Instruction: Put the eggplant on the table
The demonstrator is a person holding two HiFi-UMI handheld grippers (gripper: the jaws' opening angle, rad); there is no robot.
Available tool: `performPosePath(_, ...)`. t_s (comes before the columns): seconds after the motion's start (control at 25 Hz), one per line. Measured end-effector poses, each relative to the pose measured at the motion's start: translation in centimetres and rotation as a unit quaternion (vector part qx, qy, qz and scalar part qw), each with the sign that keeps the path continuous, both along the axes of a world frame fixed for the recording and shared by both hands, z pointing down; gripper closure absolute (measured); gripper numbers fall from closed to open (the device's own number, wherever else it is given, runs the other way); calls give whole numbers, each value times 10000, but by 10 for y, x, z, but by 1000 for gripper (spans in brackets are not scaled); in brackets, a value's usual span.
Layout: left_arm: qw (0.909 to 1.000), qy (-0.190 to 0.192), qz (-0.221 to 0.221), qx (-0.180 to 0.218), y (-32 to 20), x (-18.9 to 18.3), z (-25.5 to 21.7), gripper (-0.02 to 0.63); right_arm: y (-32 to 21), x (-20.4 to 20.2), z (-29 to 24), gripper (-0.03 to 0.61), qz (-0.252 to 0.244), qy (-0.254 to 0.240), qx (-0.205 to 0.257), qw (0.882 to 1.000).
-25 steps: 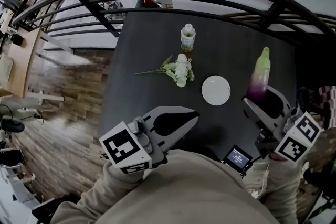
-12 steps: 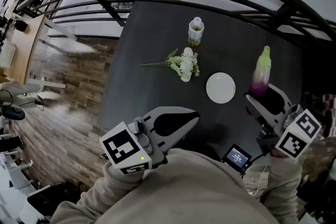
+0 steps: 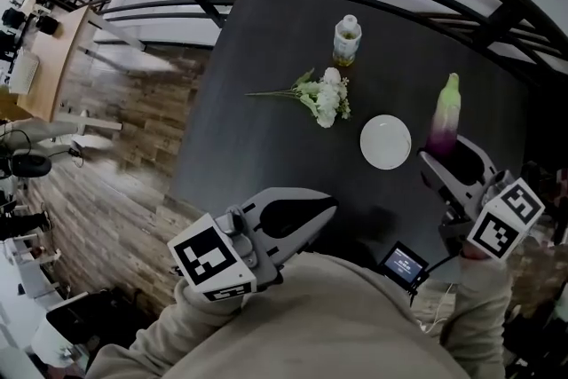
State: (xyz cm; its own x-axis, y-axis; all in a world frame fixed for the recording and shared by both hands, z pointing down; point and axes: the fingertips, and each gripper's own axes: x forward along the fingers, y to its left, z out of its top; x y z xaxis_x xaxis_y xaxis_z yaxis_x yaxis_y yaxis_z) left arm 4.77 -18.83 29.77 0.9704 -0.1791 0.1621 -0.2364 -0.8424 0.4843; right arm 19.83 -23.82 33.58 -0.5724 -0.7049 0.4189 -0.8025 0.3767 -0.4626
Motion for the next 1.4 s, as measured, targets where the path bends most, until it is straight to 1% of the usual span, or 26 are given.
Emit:
performPosePath(0.36, 9994, -150, -262, -181, 9, -8, 15, 609, -5, 12, 44, 347, -111, 228, -324, 9992)
performPosePath(0.48, 9988, -192, -311, -325, 14, -7, 20, 609, -6, 17, 65, 347, -173, 345, -484, 9981)
performPosePath(0.6, 9983, -253, -387, -352, 16, -10, 27, 609, -9, 18, 91, 347, -231, 459, -680, 9964)
performPosePath(0.76, 9972, -282, -506, -472, 20, -14, 33, 609, -12, 12, 117, 347, -268, 573, -970, 9933)
performPosePath(0.88, 9963, -283, -556, -597, 29, -17, 36, 609, -14, 7, 132, 347, -306, 619, -1120, 9913)
performPosePath(1.04, 9951, -296, -595, -733, 36, -24, 38, 609, -16, 4, 159, 347, -354, 802, -1322, 9873)
performPosePath(1.16, 9948, -301, -669, -700, 36, -31, 39, 609, -15, 3, 178, 347, -387, 907, -1463, 9843)
performPosePath(1.32, 9938, -304, -720, -788, 36, -38, 41, 609, -15, 0, 199, 347, -406, 1054, -1609, 9805)
performPosePath(1.4, 9940, -296, -722, -769, 36, -39, 43, 609, -15, 0, 210, 347, -414, 1145, -1687, 9781)
